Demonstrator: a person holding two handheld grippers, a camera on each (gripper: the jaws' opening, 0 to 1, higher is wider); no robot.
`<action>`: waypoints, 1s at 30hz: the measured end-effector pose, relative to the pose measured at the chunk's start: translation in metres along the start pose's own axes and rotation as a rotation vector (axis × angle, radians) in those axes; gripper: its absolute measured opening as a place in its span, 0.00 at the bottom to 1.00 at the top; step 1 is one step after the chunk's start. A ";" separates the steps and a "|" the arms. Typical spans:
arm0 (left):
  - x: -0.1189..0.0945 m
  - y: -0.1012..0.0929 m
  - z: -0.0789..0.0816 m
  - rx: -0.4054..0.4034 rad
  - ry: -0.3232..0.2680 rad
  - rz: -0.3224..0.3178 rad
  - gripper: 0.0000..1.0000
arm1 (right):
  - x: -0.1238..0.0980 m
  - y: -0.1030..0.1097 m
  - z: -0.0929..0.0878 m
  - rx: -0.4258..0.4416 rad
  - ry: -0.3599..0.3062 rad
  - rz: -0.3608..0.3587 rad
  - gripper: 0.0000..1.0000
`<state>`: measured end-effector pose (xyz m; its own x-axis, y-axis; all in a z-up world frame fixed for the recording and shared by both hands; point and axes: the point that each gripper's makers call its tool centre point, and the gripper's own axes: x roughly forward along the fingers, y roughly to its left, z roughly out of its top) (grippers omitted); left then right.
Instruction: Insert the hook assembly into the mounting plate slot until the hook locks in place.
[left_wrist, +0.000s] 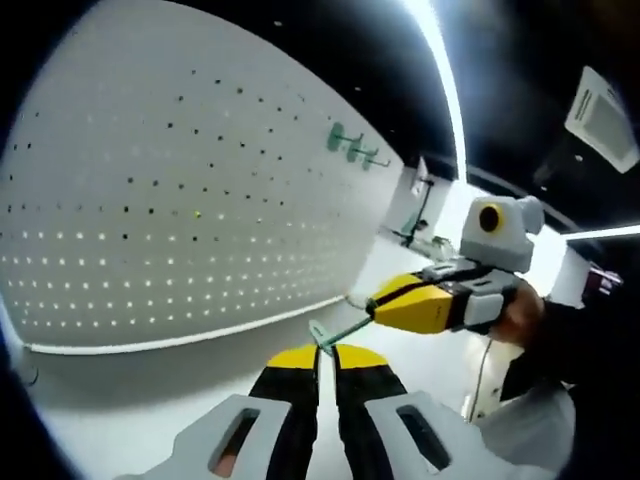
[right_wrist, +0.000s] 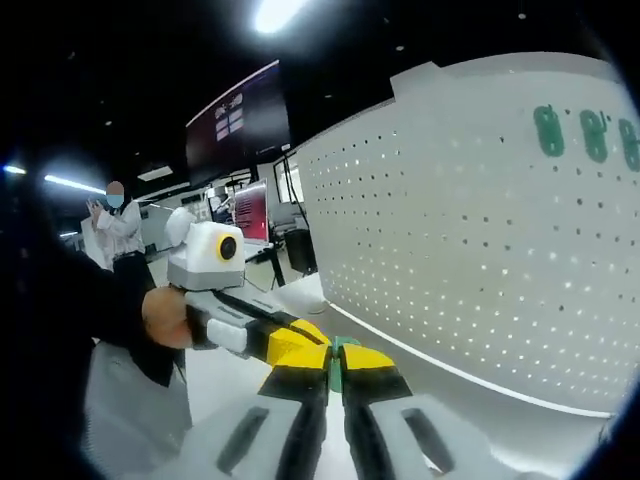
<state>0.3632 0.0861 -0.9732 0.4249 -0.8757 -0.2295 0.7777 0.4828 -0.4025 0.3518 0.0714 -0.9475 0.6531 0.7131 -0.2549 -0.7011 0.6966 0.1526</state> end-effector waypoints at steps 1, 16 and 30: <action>0.001 0.001 0.000 -0.004 0.003 0.003 0.06 | 0.000 0.000 0.000 0.000 0.000 0.001 0.01; 0.000 0.005 0.006 -0.032 -0.020 0.020 0.03 | 0.001 0.011 -0.004 -0.134 0.025 0.032 0.01; 0.002 0.007 0.020 -0.026 -0.069 0.103 0.01 | -0.001 -0.008 0.002 -0.164 -0.015 -0.139 0.01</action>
<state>0.3781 0.0876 -0.9589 0.5331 -0.8196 -0.2100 0.7164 0.5693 -0.4034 0.3570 0.0653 -0.9464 0.7501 0.6130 -0.2480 -0.6403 0.7670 -0.0409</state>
